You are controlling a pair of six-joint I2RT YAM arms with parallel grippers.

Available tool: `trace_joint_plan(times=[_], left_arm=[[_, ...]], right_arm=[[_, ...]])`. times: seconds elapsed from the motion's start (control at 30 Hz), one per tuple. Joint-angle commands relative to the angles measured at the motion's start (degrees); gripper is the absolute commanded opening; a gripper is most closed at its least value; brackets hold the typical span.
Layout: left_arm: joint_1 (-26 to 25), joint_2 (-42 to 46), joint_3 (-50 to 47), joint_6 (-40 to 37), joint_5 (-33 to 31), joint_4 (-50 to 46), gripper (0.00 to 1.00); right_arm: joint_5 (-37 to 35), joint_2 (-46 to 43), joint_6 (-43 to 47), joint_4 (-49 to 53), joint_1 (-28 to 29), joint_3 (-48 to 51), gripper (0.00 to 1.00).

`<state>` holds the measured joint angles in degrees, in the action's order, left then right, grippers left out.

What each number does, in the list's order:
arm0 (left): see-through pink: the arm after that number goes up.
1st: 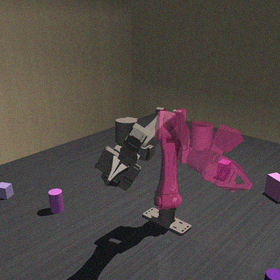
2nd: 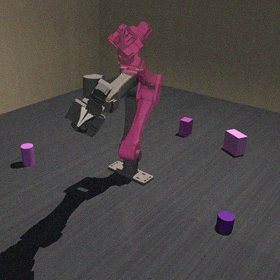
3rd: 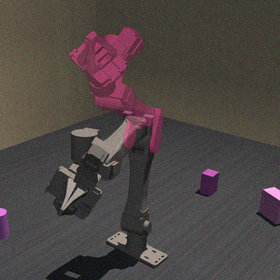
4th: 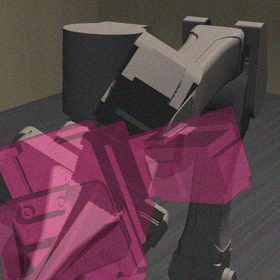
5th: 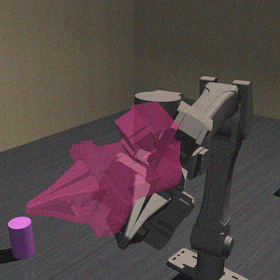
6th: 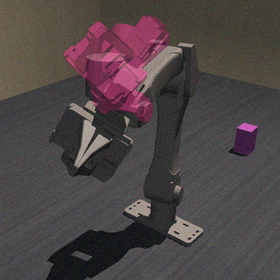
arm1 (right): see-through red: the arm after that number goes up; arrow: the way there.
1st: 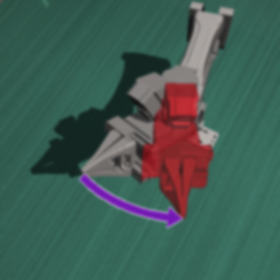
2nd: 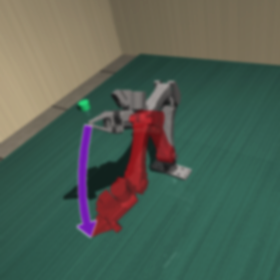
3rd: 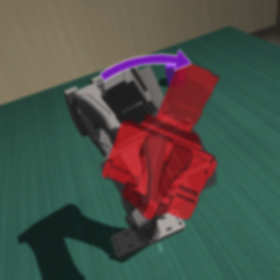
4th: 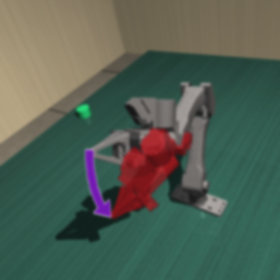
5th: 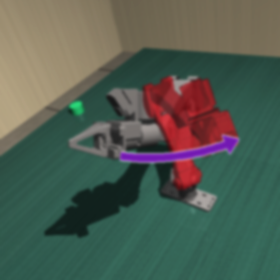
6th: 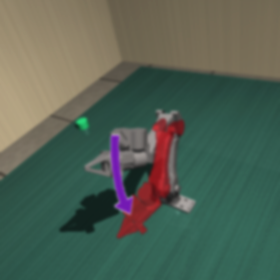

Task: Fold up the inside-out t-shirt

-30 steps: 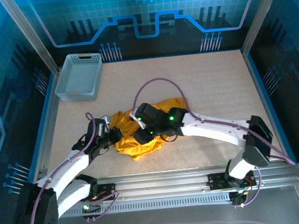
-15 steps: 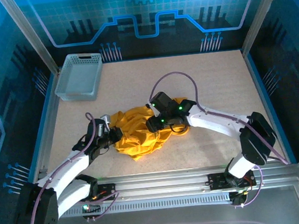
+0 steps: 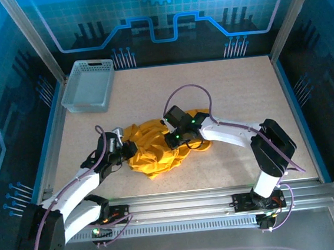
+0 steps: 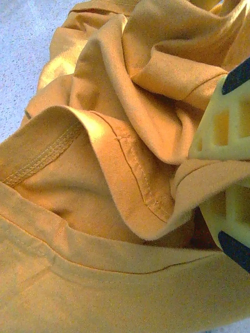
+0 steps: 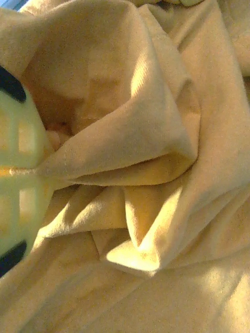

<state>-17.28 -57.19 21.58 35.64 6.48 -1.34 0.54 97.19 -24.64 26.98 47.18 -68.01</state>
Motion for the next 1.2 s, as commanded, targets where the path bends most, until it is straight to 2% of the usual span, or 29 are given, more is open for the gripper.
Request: trace_joint_plan(times=[0.0, 0.17, 0.3, 0.43, 0.5, 0.57, 0.73, 0.83, 0.97, 1.07, 1.17], left_arm=[[0.4, 1.9, -0.4, -0.8, 1.7, 0.4, 0.00], [0.5, 4.6, 0.6, -2.8, 0.9, 0.1, 0.00], [0.5, 4.9, 2.3, -4.8, 0.3, 0.0, 0.00], [0.8, 3.6, 4.0, -5.9, 0.1, 0.0, 0.00], [0.8, 2.7, 4.7, -5.9, 1.8, 1.1, 0.00], [0.8, 1.7, 5.5, -5.5, 3.5, 1.7, 0.00], [0.7, -1.2, 6.6, -5.6, 6.6, 2.4, 0.00], [0.7, -2.0, 7.3, -6.9, 7.6, 0.8, 0.00], [0.7, -0.2, 7.7, -7.7, 11.6, 1.4, 0.00], [0.1, 3.5, 7.0, -5.2, 17.6, 7.5, 0.00], [-3.3, 7.0, 6.8, -4.2, 16.9, 11.1, 0.00]], right_arm=[[-2.7, -5.1, 1.0, 4.0, -0.2, -2.6, 0.02], [-7.8, -15.1, 4.5, 11.0, -0.2, -5.2, 0.00], [-7.8, -22.4, 6.5, 15.8, -1.2, -7.7, 0.00], [-1.1, -26.9, 7.3, 16.5, -2.0, -8.3, 0.00], [4.3, -28.1, 7.1, 14.3, -2.2, -6.8, 0.00], [6.9, -27.6, 6.4, 12.4, -2.2, -5.1, 0.00], [1.1, -23.7, 4.0, 12.1, -2.2, -2.1, 0.00], [-3.8, -25.4, 4.3, 13.7, -3.0, -3.4, 0.00], [-8.3, -31.8, 4.6, 17.0, -8.7, -7.4, 0.00], [-8.3, -36.8, 5.0, 16.0, -13.7, -8.2, 0.00], [-7.8, -36.5, 5.2, 17.4, -16.4, -8.0, 0.00]])
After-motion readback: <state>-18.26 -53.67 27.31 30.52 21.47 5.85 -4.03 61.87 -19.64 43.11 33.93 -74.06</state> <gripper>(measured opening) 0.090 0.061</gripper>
